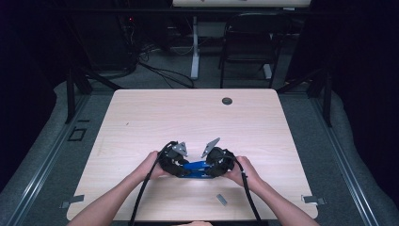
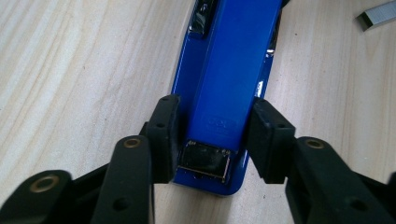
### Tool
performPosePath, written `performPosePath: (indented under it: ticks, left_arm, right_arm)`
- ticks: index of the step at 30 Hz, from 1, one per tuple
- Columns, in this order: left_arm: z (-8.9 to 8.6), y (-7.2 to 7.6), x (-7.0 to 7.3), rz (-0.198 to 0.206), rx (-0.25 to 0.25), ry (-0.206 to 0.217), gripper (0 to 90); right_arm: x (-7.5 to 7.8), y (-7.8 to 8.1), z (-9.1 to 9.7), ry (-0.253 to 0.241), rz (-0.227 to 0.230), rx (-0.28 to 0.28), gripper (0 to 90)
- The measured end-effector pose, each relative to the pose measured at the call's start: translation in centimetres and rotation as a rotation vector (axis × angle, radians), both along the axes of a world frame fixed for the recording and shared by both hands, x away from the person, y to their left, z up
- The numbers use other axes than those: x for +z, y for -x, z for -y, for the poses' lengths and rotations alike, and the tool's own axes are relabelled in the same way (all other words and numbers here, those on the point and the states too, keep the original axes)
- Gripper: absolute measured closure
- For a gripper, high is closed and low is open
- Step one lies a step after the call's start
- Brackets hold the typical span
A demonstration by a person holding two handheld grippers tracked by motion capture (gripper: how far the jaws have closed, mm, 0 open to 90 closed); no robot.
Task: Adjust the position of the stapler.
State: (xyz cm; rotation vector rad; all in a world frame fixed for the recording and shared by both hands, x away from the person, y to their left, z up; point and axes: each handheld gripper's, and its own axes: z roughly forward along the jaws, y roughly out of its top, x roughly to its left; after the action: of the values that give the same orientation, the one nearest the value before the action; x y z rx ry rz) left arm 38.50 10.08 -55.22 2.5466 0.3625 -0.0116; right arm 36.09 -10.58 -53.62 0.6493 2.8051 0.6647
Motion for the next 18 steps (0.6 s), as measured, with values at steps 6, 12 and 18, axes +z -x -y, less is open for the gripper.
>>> performPosePath:
  ticks: [6,12,18]
  left_arm:
    - [0.1,-0.1,0.1,-0.015,0.025,0.010,34.5]
    - [0.8,0.1,0.5,-0.005,0.040,0.029,17.6]
    - [1.5,-0.4,0.8,-0.006,0.092,0.060,13.0]
  right_arm:
    - [0.8,-0.5,1.7,-0.059,-0.060,-0.015,23.3]
    - [1.2,-0.7,3.5,-0.066,-0.080,-0.044,8.5]
    - [1.5,-0.9,4.5,-0.050,-0.087,-0.079,0.0]
